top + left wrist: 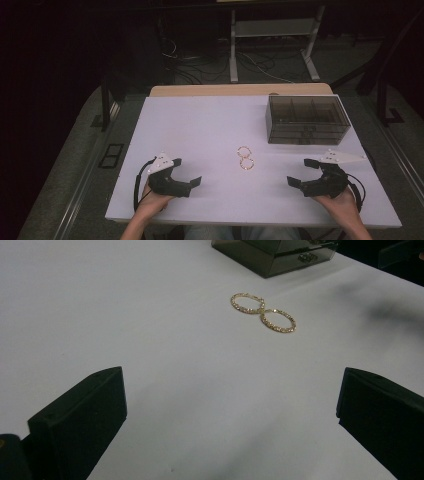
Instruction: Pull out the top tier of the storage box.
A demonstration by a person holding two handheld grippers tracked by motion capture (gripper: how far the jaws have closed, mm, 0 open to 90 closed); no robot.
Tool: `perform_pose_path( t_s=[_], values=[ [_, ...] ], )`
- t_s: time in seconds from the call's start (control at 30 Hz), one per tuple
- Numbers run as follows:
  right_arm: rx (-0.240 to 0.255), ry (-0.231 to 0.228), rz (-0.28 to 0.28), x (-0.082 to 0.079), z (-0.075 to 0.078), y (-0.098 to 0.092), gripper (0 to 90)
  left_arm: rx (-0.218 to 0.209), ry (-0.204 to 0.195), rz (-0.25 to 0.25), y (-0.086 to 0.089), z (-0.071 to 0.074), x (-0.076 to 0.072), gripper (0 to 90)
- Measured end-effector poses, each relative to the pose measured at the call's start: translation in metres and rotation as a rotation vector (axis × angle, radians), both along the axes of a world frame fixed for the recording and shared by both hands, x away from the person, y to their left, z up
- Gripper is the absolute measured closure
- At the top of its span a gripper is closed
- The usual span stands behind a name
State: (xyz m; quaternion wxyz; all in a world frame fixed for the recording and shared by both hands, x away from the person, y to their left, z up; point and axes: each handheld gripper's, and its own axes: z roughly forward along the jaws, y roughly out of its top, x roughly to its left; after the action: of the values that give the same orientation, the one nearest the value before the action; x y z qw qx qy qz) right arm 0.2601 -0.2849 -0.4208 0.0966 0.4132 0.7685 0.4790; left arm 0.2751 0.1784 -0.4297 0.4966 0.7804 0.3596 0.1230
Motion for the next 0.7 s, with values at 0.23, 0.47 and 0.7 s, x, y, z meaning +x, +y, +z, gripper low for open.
perform_pose_path(
  t_s=[0.23, 0.47, 0.7],
  values=[
    [-0.005, -0.003, 0.002, -0.0002, 0.0001, 0.0002, 0.2, -0.008, 0.000, 0.003, 0.0004, 0.0002, 0.0001, 0.0],
    [-0.003, -0.001, 0.005, -0.0005, 0.0003, 0.0004, 0.3, -0.020, 0.002, 0.006, 0.0015, 0.0008, 0.0005, 0.0],
    [0.008, -0.004, 0.002, -0.0013, 0.0022, -0.0012, 0.2, -0.054, -0.001, 0.009, 0.0044, 0.0029, 0.0008, 0.0]
  ],
)
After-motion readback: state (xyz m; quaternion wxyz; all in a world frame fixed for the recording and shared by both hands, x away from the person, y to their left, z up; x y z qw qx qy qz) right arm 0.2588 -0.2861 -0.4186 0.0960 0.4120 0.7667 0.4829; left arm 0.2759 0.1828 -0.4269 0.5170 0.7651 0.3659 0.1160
